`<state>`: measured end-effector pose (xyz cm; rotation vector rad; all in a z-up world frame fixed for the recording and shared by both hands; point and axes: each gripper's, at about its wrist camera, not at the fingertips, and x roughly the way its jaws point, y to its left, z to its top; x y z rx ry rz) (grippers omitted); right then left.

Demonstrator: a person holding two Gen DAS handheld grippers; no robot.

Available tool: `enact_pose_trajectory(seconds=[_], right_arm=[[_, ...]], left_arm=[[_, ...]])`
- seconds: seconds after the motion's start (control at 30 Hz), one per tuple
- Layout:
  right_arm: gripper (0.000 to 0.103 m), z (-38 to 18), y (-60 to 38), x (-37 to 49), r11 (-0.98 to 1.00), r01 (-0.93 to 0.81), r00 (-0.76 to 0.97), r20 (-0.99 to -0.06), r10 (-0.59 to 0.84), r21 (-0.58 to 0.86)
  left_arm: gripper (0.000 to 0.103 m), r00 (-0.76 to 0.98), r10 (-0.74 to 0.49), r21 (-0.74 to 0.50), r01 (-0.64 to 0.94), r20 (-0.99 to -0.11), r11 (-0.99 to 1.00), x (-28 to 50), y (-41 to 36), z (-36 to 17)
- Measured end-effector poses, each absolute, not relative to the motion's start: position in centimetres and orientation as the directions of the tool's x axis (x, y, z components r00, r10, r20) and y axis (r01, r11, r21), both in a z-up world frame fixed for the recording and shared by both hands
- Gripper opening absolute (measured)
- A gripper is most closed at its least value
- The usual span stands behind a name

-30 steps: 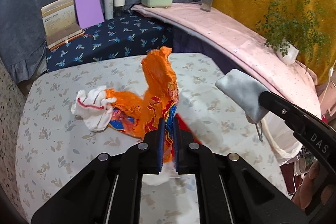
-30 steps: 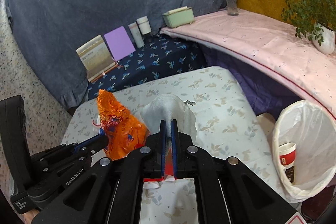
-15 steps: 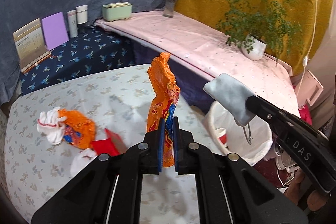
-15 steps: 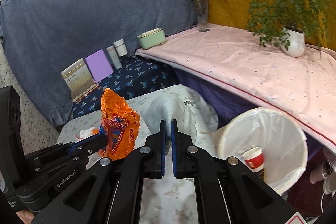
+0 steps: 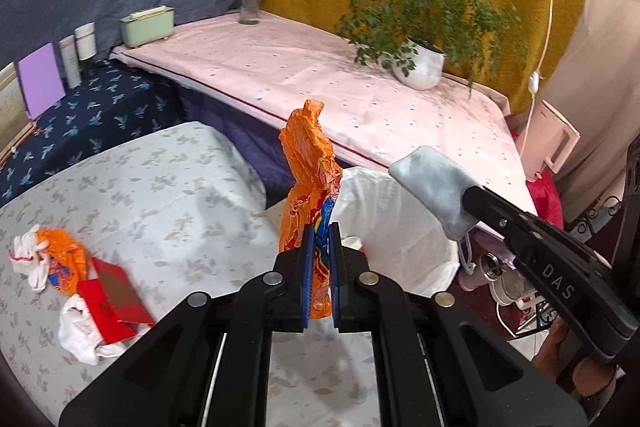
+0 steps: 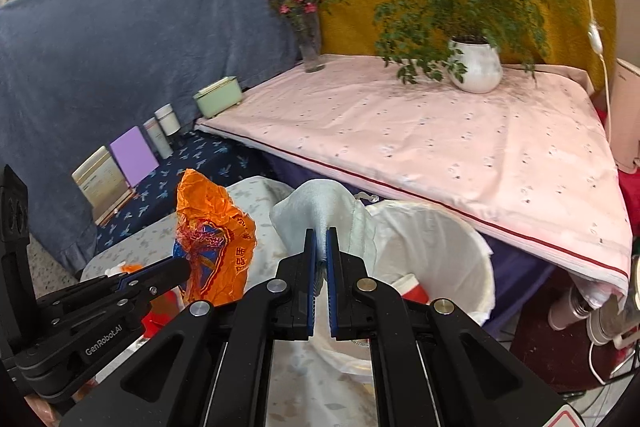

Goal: Collect trash
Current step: 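Carry the orange bag and grey cloth over the bin and release both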

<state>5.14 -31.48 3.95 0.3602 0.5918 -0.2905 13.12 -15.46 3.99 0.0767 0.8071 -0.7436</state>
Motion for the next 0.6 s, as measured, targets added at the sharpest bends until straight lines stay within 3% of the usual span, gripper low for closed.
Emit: enact_pose_trajectory(seconds=[0.6], right_arm=[[0.008,1.8,-36.5,3.8,0.859,0.446,0.758,-0.616,-0.214,0.250]], left_arm=[[0.009,0.382,-0.601,-0.225,0.681,-0.702,0.697,12.7,-21.6,2.3]])
